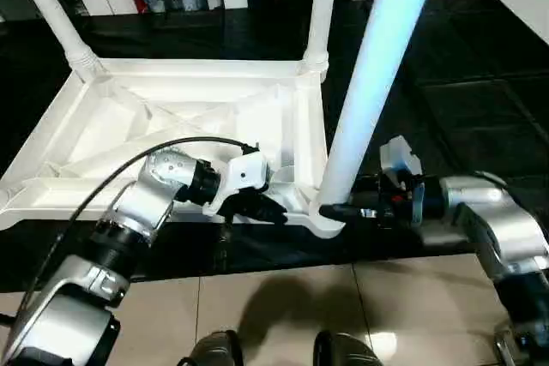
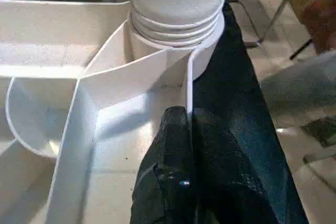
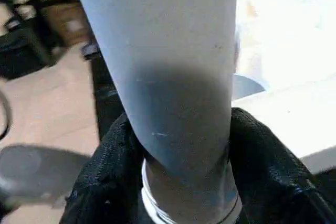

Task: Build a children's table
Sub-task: Rotate leg to tighten

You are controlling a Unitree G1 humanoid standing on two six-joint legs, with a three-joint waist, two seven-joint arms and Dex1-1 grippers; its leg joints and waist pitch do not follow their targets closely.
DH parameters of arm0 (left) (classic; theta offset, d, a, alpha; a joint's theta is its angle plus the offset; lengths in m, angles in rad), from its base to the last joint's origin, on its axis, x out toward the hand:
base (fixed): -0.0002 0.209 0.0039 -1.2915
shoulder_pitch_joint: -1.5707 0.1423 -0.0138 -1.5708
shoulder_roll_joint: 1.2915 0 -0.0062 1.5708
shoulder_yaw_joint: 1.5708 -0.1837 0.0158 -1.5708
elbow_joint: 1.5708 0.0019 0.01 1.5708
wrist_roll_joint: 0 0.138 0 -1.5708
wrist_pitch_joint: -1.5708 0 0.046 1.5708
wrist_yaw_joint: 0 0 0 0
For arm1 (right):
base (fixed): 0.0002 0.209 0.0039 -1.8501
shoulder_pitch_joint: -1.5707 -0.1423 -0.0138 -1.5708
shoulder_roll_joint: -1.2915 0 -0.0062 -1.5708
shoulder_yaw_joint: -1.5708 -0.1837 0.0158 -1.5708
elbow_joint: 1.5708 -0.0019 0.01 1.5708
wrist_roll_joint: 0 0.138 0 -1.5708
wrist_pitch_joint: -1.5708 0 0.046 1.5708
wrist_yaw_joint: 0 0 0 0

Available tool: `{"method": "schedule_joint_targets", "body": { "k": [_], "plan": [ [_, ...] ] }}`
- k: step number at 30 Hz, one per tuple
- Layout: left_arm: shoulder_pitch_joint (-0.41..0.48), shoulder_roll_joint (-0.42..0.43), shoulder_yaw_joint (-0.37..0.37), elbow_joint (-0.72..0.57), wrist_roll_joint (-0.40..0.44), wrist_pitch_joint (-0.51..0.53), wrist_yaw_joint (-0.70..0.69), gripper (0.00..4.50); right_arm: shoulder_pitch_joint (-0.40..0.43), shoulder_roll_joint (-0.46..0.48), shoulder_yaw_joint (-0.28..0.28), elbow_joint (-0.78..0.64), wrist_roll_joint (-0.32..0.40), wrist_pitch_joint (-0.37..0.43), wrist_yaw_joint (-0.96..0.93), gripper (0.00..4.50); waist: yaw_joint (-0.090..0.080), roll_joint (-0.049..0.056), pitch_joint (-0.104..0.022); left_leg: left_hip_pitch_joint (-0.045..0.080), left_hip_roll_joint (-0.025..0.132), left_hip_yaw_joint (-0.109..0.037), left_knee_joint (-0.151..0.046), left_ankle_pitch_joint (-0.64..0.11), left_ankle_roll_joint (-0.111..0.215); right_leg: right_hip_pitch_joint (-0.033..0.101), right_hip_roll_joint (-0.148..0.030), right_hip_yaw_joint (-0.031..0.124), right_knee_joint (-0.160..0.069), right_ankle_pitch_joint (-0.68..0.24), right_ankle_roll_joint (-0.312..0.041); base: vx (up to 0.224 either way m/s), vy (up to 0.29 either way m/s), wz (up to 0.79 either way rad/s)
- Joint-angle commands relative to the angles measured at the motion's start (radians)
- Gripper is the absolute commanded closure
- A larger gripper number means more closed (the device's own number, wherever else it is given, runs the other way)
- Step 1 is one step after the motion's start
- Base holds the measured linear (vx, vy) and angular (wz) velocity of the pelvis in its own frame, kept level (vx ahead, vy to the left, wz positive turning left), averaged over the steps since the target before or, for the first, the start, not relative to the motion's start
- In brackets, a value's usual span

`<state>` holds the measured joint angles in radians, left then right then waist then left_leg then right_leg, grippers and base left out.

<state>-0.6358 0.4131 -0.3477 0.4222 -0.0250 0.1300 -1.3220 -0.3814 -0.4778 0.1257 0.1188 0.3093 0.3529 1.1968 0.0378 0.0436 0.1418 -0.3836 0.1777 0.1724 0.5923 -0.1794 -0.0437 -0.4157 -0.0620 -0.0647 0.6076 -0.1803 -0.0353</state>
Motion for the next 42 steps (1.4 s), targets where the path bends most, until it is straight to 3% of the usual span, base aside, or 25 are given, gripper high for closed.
{"method": "schedule_joint_targets", "body": {
  "k": [1, 3, 4, 5, 6, 8, 11, 12, 14, 17, 18, 20, 22, 24, 29, 30, 34, 38, 40, 42],
  "plan": [
    [0.009, -0.03, 0.021, -0.028, 0.02, 0.057, 0.127, 4.5, 0.043, 0.069, 0.059, -0.032, -0.036, 0.043, -0.114, 2.49, -0.01, -0.02, -0.067, 0.015, 0.049, -0.012, -0.07, -0.164, 0.097, 0.053, -0.081, 0.054, -0.09, -0.329, -0.213, 0.0, 0.0, 0.0],
    [0.015, -0.054, 0.037, -0.054, 0.019, 0.1, 0.181, 4.5, 0.042, 0.133, 0.043, -0.024, -0.081, 0.071, -0.255, 2.49, -0.021, -0.019, -0.057, 0.018, 0.046, -0.017, -0.077, -0.227, 0.051, 0.044, -0.081, 0.053, -0.101, -0.471, -0.167, 0.0, 0.0, 0.0],
    [0.015, -0.054, 0.037, -0.054, 0.019, 0.1, 0.181, 4.5, 0.042, 0.133, 0.043, -0.024, -0.081, 0.071, -0.255, 2.5, -0.024, -0.02, -0.055, 0.016, 0.044, -0.018, -0.079, -0.242, 0.041, 0.045, -0.08, 0.052, -0.105, -0.505, -0.154, 0.0, 0.0, 0.0],
    [0.011, -0.095, 0.057, -0.074, 0.023, 0.158, 0.262, 4.5, 0.036, 0.214, 0.014, -0.021, -0.109, 0.106, -0.404, 2.51, -0.032, -0.012, -0.056, 0.02, 0.044, -0.021, -0.081, -0.27, 0.022, 0.044, -0.081, 0.052, -0.109, -0.543, -0.135, 0.0, 0.0, 0.0],
    [0.007, -0.119, 0.067, -0.084, 0.027, 0.192, 0.305, 4.5, 0.031, 0.252, 0.002, -0.023, -0.122, 0.124, -0.474, 2.51, -0.036, -0.013, -0.055, 0.021, 0.042, -0.022, -0.08, -0.285, 0.016, 0.039, -0.08, 0.051, -0.112, -0.562, -0.131, 0.0, 0.0, 0.0],
    [-0.007, -0.166, 0.084, -0.084, 0.037, 0.236, 0.385, 4.5, 0.012, 0.325, -0.024, -0.009, -0.153, 0.151, -0.621, 2.53, -0.052, -0.01, -0.057, 0.017, 0.041, -0.032, -0.084, -0.301, 0.002, 0.044, -0.083, 0.046, -0.114, -0.586, -0.11, 0.0, 0.0, 0.0],
    [-0.035, -0.228, 0.11, -0.058, 0.048, 0.262, 0.502, 4.5, -0.023, 0.408, -0.058, 0.035, -0.177, 0.157, -0.788, 2.53, -0.073, -0.008, -0.068, 0.008, 0.042, -0.033, -0.085, -0.27, 0.008, 0.05, -0.079, 0.046, -0.107, -0.457, -0.133, 0.0, 0.0, 0.0],
    [-0.044, -0.245, 0.119, -0.048, 0.052, 0.266, 0.538, 4.5, -0.034, 0.431, -0.068, 0.052, -0.184, 0.15, -0.831, 2.53, -0.078, -0.008, -0.071, 0.011, 0.042, -0.027, -0.082, -0.252, 0.017, 0.046, -0.077, 0.05, -0.104, -0.383, -0.156, 0.0, 0.0, 0.0],
    [-0.074, -0.304, 0.153, -0.009, 0.068, 0.268, 0.661, 4.5, -0.079, 0.499, -0.09, 0.121, -0.217, 0.12, -0.945, 2.53, -0.083, -0.009, -0.076, 0.007, 0.037, -0.021, -0.076, -0.214, 0.04, 0.052, -0.077, 0.053, -0.099, -0.304, -0.186, 0.0, 0.0, 0.0],
    [-0.089, -0.343, 0.175, 0.009, 0.082, 0.263, 0.736, 4.5, -0.104, 0.53, -0.086, 0.16, -0.246, 0.088, -0.985, 2.53, -0.083, -0.014, -0.084, 0.006, 0.034, -0.017, -0.068, -0.164, 0.069, 0.058, -0.077, 0.051, -0.1, -0.267, -0.202, 0.0, 0.0, 0.0],
    [-0.091, -0.345, 0.172, 0.009, 0.083, 0.262, 0.74, 4.5, -0.106, 0.532, -0.086, 0.163, -0.248, 0.077, -0.989, 2.53, -0.079, -0.013, -0.085, 0.005, 0.035, -0.014, -0.066, -0.131, 0.087, 0.058, -0.077, 0.053, -0.097, -0.22, -0.209, 0.0, 0.0, 0.0],
    [-0.09, -0.33, 0.154, 0.009, 0.091, 0.255, 0.726, 4.5, -0.107, 0.531, -0.097, 0.163, -0.241, 0.068, -0.991, 1.97, -0.077, -0.013, -0.091, 0.004, 0.036, -0.013, -0.063, -0.079, 0.116, 0.062, -0.075, 0.052, -0.087, -0.128, -0.228, 0.0, 0.0, 0.0],
    [-0.085, -0.312, 0.142, 0.008, 0.095, 0.241, 0.702, 4.5, -0.102, 0.517, -0.102, 0.155, -0.237, 0.066, -0.979, 1.74, -0.075, -0.012, -0.094, 0.0, 0.035, -0.014, -0.06, -0.035, 0.147, 0.068, -0.074, 0.051, -0.076, -0.04, -0.251, 0.0, 0.0, 0.0],
    [-0.078, -0.291, 0.135, 0.005, 0.093, 0.223, 0.678, 4.5, -0.088, 0.487, -0.098, 0.141, -0.25, 0.045, -0.968, 1.62, -0.074, -0.012, -0.094, 0.001, 0.037, -0.013, -0.059, -0.024, 0.171, 0.07, -0.075, 0.049, -0.073, -0.015, -0.264, 0.0, 0.0, 0.0],
    [-0.062, -0.266, 0.129, 0.001, 0.091, 0.216, 0.632, 4.5, -0.044, 0.458, -0.125, 0.092, -0.225, 0.042, -0.923, 1.06, -0.076, -0.013, -0.092, 0.002, 0.038, -0.013, -0.059, -0.064, 0.158, 0.072, -0.075, 0.049, -0.079, -0.088, -0.258, 0.0, 0.0, 0.0],
    [-0.047, -0.239, 0.121, -0.006, 0.087, 0.208, 0.589, 4.5, -0.008, 0.429, -0.127, 0.043, -0.202, 0.043, -0.879, 1.0, -0.076, -0.007, -0.091, 0.002, 0.039, -0.014, -0.059, -0.063, 0.157, 0.072, -0.074, 0.048, -0.08, -0.087, -0.26, 0.0, 0.0, 0.0],
    [-0.026, -0.177, 0.103, -0.016, 0.067, 0.18, 0.499, 4.5, 0.052, 0.364, -0.139, -0.039, -0.153, 0.035, -0.782, 0.62, -0.073, -0.008, -0.091, 0.003, 0.042, -0.014, -0.06, -0.062, 0.167, 0.071, -0.074, 0.049, -0.076, -0.055, -0.263, 0.0, 0.0, 0.0],
    [-0.017, -0.102, 0.091, 0.011, 0.067, 0.12, 0.406, 4.5, 0.098, 0.277, -0.163, -0.101, -0.134, 0.022, -0.706, 0.3, -0.07, -0.008, -0.085, 0.007, 0.042, -0.014, -0.064, -0.101, 0.139, 0.067, -0.073, 0.049, -0.082, -0.138, -0.25, 0.0, 0.0, 0.0],
    [-0.013, -0.086, 0.088, 0.017, 0.066, 0.11, 0.38, 4.5, 0.109, 0.258, -0.165, -0.12, -0.119, 0.026, -0.673, 0.2, -0.067, -0.008, -0.084, 0.009, 0.043, -0.013, -0.064, -0.109, 0.136, 0.067, -0.072, 0.051, -0.084, -0.144, -0.241, 0.0, 0.0, 0.0],
    [-0.002, -0.041, 0.081, 0.022, 0.063, 0.088, 0.318, 4.5, 0.155, 0.188, -0.133, -0.206, -0.082, 0.081, -0.571, 0.05, -0.062, -0.007, -0.086, 0.01, 0.044, -0.014, -0.064, -0.102, 0.139, 0.068, -0.073, 0.051, -0.082, -0.127, -0.241, 0.0, 0.0, 0.0]
  ]
}}
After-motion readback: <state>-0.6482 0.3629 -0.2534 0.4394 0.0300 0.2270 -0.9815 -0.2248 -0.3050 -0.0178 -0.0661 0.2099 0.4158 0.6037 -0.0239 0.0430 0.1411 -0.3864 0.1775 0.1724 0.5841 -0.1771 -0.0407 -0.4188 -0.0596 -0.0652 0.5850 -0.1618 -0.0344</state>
